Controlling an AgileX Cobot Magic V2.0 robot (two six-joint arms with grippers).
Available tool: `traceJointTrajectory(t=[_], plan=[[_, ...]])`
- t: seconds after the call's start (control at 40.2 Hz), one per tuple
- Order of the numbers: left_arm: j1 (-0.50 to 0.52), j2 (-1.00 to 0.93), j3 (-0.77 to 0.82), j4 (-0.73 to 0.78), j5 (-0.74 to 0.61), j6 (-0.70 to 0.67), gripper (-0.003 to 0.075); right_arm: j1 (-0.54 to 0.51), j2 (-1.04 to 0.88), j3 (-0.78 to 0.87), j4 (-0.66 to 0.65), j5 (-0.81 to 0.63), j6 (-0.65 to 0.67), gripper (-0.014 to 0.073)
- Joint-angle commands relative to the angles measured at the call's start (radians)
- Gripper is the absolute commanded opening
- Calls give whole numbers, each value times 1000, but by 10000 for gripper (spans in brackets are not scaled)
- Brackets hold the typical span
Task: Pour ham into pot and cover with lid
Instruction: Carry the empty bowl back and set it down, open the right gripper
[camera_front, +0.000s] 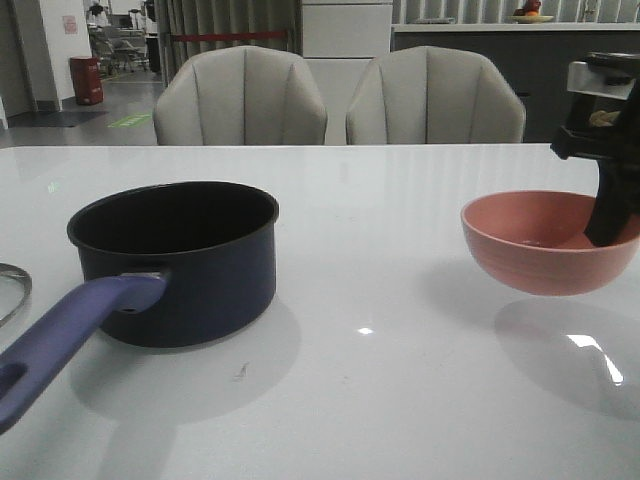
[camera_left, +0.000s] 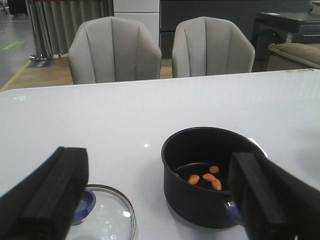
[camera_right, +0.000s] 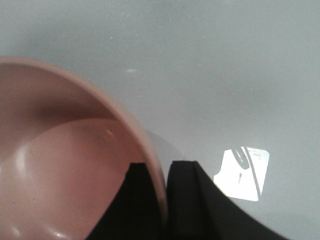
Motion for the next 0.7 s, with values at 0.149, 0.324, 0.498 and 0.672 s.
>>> traceJointTrajectory(t=[0.149,0.324,0.498,0.672], plan=[[-8,9,-26,-5,-77,-4,604,-5,-7,-34,-4,7,-5,249],[-8,9,-26,-5,-75,-4,604,-5,-7,-34,-40,1,-5,360],[-8,9,-26,-5,-73,-4,604,-5,-23,-50,-108,22,-5,384],[-8,9,-26,-5,-73,-4,604,-3,-130,-55,-128,4,-29,380]])
